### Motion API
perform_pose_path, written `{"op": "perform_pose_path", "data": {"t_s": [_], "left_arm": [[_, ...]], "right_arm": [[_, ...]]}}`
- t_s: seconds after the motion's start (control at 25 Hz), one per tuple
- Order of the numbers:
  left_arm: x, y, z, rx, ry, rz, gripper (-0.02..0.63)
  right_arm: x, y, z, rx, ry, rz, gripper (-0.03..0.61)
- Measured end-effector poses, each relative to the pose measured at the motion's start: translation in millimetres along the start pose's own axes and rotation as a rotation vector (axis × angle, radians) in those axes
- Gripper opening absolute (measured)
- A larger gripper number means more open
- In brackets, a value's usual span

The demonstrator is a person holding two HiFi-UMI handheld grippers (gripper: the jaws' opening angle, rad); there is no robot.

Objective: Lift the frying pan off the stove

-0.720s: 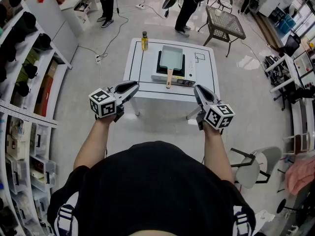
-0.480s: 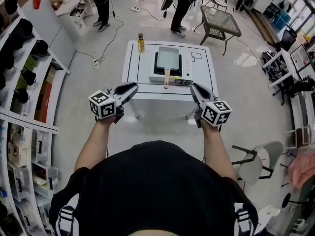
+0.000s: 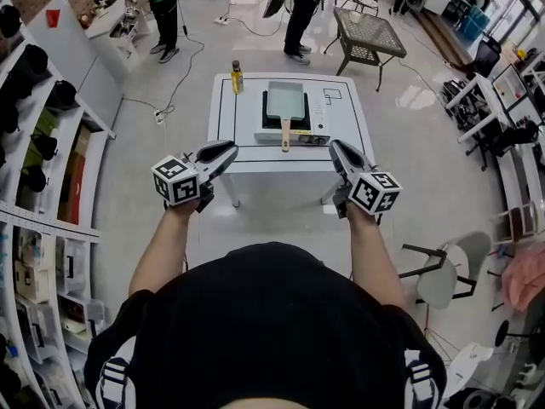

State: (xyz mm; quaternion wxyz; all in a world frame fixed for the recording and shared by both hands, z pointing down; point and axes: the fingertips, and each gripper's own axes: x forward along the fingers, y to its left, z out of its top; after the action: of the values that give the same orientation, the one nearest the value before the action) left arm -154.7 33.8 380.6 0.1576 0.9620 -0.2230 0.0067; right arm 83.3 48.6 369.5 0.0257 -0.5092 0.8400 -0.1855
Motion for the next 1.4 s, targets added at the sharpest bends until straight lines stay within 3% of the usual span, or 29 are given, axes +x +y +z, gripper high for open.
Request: {"op": "perform_pose_path", "data": {"t_s": [0.56,1.4], "left_arm": [[-7,7,0,-0.006,-0.012,-0.012,0.064],[38,45,-6,-0.042,0.025,0.04,0.064]], "right_arm": [[7,15,-3,0.019,-0.011,0.029,0.031],[52,-48,-8,0.028,0.047,0.045,0.032]]}}
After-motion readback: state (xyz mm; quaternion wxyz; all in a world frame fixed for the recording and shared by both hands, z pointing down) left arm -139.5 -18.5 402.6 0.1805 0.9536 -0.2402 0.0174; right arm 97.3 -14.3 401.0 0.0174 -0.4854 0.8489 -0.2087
